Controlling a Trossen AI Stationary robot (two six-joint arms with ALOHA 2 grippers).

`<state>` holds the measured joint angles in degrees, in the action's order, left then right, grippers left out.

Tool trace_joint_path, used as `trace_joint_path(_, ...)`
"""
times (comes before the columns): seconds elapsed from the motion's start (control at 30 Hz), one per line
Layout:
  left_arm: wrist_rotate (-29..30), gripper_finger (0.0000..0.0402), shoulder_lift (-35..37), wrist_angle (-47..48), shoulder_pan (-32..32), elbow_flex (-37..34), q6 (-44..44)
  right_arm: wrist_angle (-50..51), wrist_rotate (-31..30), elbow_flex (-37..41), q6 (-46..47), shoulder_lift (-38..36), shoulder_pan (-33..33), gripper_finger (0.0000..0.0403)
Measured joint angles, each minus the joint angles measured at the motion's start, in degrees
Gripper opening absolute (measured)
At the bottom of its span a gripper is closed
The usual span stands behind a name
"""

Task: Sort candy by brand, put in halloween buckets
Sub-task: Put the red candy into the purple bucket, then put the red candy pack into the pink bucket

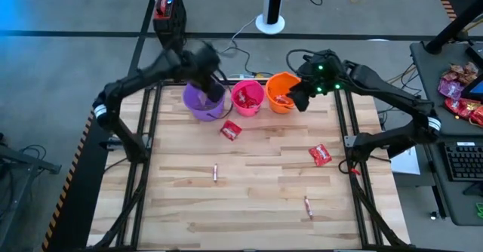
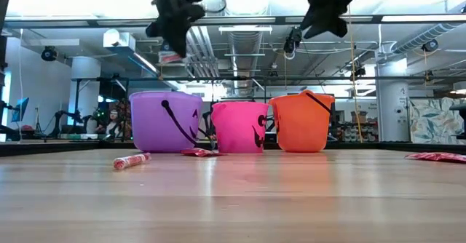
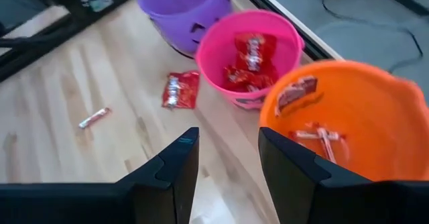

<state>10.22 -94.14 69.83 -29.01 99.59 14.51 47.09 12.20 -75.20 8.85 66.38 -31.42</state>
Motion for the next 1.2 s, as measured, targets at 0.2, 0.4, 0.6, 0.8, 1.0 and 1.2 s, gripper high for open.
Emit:
trace_joint_path(0.2,-10.5,0.0000,-2.6,0.2,-12.0,-0.8,-10.8,-1.4,-3.6,0.0,5.9,4.7,0.0,0.0145)
trace_joint_path(0.4,-11.7,0.0000,-3.9,-1.7,-14.3,-5.2,-13.8,-2.7,-6.4,0.0,11.8,8.5,0.0,0.0146)
trace_joint_path(0.6,-11.1,0.0005,-3.9,-4.6,-14.2,-9.2,-12.8,-2.9,-6.9,0.0,17.0,10.4,0.0,0.0155)
trace_joint_path(0.8,-11.0,0.0043,-3.9,-7.6,-14.4,-11.6,-14.3,-2.4,-6.8,0.0,21.6,10.5,0.0,0.0165)
trace_joint_path(1.0,-11.0,0.0072,-3.9,-8.4,-14.4,-11.6,-15.2,3.8,-5.8,-0.5,26.4,9.0,0.2,0.0171)
trace_joint_path(1.2,-10.9,0.0083,-3.7,-7.9,-14.4,-11.3,-15.8,12.7,-3.8,-0.5,29.4,7.8,1.6,0.0172)
